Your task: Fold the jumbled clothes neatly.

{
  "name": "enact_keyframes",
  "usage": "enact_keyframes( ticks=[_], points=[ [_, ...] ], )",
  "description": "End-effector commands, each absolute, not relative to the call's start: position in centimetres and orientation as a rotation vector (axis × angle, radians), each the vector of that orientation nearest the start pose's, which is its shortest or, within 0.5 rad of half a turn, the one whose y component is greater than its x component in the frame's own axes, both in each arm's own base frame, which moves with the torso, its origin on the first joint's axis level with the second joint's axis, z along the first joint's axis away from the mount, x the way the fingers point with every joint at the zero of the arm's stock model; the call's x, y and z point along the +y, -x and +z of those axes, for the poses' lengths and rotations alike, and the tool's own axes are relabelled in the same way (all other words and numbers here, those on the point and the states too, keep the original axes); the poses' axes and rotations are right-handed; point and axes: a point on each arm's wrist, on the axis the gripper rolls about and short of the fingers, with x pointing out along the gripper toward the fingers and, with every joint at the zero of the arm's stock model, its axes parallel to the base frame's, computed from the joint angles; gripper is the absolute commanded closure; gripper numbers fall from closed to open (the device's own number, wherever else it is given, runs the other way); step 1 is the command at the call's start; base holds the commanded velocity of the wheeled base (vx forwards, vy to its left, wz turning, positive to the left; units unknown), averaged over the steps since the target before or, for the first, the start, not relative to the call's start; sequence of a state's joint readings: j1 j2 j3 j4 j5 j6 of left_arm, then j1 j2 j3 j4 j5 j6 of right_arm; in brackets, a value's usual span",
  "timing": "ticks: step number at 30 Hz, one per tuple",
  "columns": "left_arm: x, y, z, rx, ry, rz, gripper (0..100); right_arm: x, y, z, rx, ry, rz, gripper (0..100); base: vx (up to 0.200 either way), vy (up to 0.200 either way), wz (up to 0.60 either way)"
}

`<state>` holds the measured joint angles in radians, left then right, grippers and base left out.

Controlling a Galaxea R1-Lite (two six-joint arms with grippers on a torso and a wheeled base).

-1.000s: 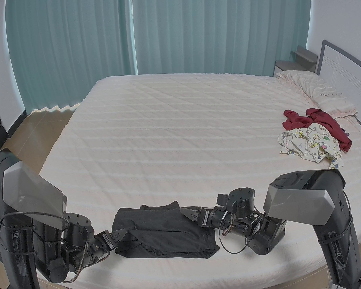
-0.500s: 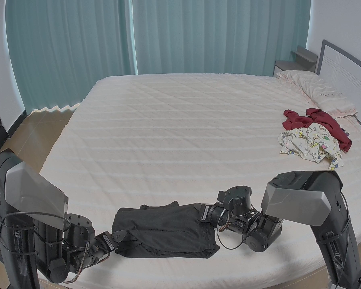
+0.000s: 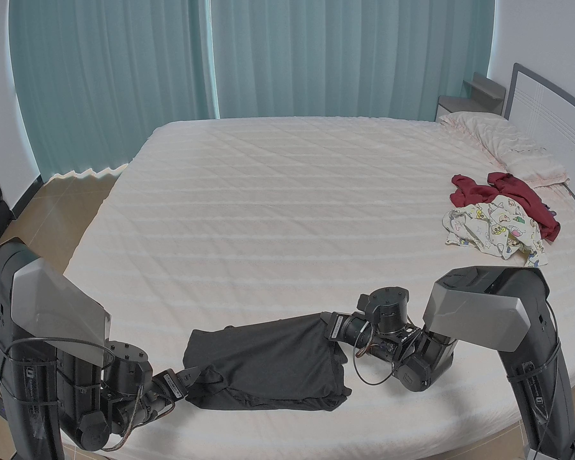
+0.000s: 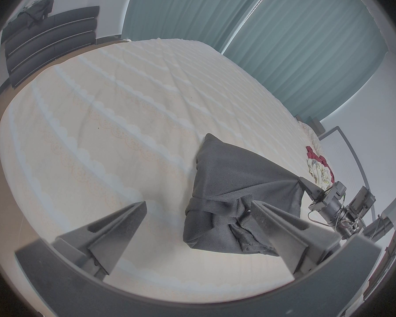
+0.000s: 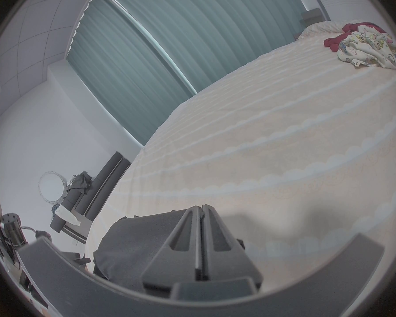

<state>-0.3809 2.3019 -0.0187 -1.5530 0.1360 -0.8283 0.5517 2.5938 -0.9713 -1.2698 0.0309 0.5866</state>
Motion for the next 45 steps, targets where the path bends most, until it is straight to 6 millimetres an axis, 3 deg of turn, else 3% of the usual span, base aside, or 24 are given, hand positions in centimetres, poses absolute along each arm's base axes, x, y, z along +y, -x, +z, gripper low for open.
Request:
enact_keyframes(
  ticks=[1,28,29,38,45],
  points=[
    [-7.9,-20.6,-2.7,0.743,0.606,0.067,0,22.0,-35.9,-5.8,0.501,-0.476,0.453,100,0.000,0.000,0.00],
    [-8.1,-20.5,-2.8,0.753,0.599,0.065,0,22.0,-36.8,-6.1,0.589,-0.454,0.407,100,0.000,0.000,0.00],
    [-8.1,-20.5,-2.8,0.753,0.599,0.065,0,22.0,-36.9,-6.2,0.590,-0.452,0.406,0,0.000,0.000,0.00],
    [-8.1,-20.5,-2.8,0.753,0.599,0.065,0,22.0,-36.9,-6.1,0.591,-0.446,0.380,0,0.000,0.000,0.00],
    [-8.1,-20.5,-2.7,0.745,0.602,0.061,0,19.1,-38.3,-3.9,0.489,-0.479,0.282,0,0.000,0.000,0.00]
  ],
)
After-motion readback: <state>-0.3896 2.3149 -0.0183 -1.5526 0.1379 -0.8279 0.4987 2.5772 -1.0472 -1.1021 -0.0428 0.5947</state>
